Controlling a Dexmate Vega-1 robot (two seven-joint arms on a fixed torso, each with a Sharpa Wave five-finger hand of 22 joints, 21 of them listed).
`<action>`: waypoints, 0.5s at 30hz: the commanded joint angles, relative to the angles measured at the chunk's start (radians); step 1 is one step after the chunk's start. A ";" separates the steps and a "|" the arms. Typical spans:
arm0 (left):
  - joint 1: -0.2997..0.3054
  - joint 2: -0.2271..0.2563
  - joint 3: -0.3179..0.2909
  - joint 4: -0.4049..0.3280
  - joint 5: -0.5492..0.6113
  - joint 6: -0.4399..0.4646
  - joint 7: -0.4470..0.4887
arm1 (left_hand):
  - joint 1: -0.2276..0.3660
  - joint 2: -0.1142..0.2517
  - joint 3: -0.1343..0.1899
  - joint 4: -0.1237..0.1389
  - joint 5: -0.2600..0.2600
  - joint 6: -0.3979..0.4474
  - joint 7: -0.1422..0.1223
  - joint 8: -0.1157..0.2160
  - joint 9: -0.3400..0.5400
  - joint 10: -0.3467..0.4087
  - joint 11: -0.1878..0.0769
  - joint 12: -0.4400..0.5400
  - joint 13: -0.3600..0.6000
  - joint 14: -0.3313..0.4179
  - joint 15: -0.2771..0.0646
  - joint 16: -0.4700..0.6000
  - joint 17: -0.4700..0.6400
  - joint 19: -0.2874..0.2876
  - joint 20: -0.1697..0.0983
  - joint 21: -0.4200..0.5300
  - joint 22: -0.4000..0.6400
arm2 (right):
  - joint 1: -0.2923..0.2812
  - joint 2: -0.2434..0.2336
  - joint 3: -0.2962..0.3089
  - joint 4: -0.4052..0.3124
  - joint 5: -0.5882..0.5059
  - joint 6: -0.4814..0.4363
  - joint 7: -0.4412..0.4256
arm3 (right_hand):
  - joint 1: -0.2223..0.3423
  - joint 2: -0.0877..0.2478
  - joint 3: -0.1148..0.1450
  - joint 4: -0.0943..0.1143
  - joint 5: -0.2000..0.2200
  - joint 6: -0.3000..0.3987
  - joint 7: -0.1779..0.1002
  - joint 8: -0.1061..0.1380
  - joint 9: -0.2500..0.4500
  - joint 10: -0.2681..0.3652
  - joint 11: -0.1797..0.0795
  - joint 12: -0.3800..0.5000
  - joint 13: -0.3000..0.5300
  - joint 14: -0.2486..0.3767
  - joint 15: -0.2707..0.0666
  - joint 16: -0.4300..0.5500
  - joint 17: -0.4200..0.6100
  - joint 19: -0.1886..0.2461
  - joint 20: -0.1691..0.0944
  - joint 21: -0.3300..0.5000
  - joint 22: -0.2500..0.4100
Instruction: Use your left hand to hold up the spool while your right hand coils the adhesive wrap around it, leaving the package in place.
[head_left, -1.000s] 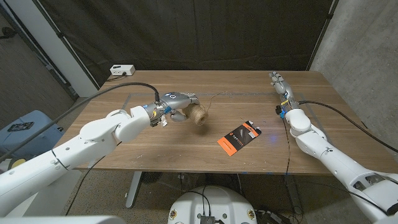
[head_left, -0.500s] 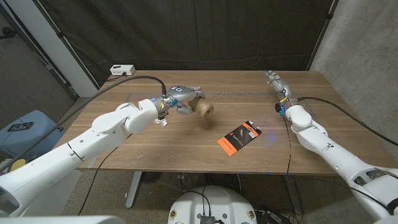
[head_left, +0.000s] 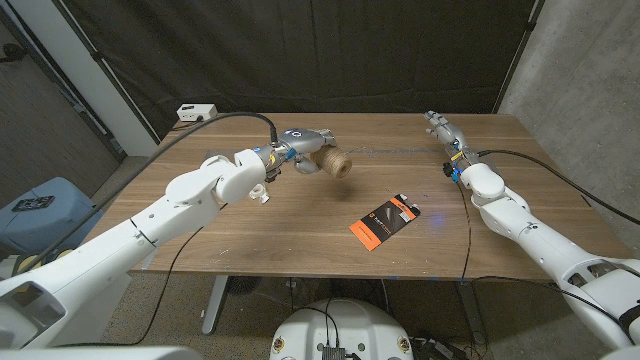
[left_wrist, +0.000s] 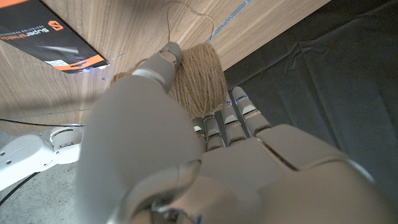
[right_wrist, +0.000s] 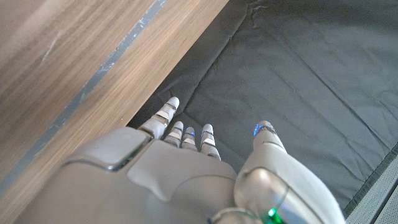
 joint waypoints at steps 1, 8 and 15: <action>-0.062 -0.050 0.042 0.049 0.003 0.012 0.004 | 0.007 0.010 0.006 0.006 0.007 0.009 0.000 0.029 0.069 0.011 -0.001 0.005 0.011 0.007 -0.003 -0.004 0.002 0.000 -0.001 0.003 0.004 | 0.031 0.008 -0.013 0.037 0.003 0.027 0.047 | 0.013 -0.003 0.005 -0.008 0.000 0.025 0.005 0.014 0.005 0.022 0.001 0.015 0.002 0.019 -0.002 0.011 -0.001 0.012 -0.011 0.006 0.003; -0.099 -0.076 0.066 0.091 0.002 0.003 0.019 | 0.005 0.010 0.006 0.007 0.008 0.009 0.001 0.033 0.072 0.012 -0.002 0.006 0.014 0.007 -0.003 -0.005 0.002 -0.001 -0.001 0.003 0.004 | 0.032 0.000 -0.015 0.028 0.000 0.029 0.056 | 0.021 -0.004 0.009 -0.014 0.000 0.044 0.009 0.019 0.005 0.048 -0.002 0.022 0.002 0.040 -0.005 0.016 -0.002 0.031 -0.018 0.011 0.003; -0.136 -0.106 0.090 0.136 0.000 -0.009 0.035 | 0.004 0.012 0.007 0.007 0.009 0.009 0.000 0.036 0.073 0.013 -0.003 0.007 0.017 0.008 -0.004 -0.005 0.002 -0.001 0.000 0.003 0.004 | 0.023 -0.019 -0.010 -0.004 -0.001 0.016 0.056 | 0.030 -0.004 0.014 -0.021 -0.001 0.059 0.018 0.022 0.005 0.063 -0.004 0.025 0.003 0.057 -0.011 0.020 -0.003 0.044 -0.023 0.013 0.003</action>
